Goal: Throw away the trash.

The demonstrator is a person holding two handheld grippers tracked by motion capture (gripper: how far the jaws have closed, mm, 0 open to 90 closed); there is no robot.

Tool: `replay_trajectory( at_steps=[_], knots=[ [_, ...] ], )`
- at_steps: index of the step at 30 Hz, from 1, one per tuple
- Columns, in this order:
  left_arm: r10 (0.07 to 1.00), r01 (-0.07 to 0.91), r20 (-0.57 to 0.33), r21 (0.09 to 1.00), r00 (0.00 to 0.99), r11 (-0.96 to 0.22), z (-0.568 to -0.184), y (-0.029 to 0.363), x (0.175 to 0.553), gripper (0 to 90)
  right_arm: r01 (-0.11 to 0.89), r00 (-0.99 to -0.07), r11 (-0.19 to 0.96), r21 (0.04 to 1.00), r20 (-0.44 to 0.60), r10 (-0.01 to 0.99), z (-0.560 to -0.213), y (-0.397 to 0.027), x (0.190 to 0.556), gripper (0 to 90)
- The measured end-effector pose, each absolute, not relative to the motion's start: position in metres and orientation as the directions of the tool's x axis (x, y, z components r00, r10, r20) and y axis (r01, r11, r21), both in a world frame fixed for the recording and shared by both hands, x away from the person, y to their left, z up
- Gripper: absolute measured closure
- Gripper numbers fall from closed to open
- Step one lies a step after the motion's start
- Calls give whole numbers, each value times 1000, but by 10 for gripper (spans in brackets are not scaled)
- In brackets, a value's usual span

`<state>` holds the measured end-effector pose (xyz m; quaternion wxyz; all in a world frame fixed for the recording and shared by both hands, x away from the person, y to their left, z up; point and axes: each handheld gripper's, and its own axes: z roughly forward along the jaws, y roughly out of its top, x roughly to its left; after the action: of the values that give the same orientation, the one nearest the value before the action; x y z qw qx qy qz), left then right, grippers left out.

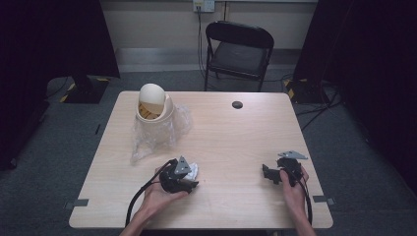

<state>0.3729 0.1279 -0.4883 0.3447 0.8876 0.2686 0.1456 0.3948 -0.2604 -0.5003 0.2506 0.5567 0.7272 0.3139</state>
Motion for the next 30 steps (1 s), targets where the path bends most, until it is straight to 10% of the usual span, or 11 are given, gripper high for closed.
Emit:
replay_trajectory(
  at_steps=[12, 30],
  knots=[
    [619, 421, 0, 733, 785, -534, -487, 147, 384, 735, 652, -255, 183, 736, -15, 967, -500, -260, 395, 128],
    [648, 441, -71, 787, 758, -431, -471, 166, 388, 767, 652, -259, 186, 735, -15, 966, -500, -261, 395, 127]
  ],
)
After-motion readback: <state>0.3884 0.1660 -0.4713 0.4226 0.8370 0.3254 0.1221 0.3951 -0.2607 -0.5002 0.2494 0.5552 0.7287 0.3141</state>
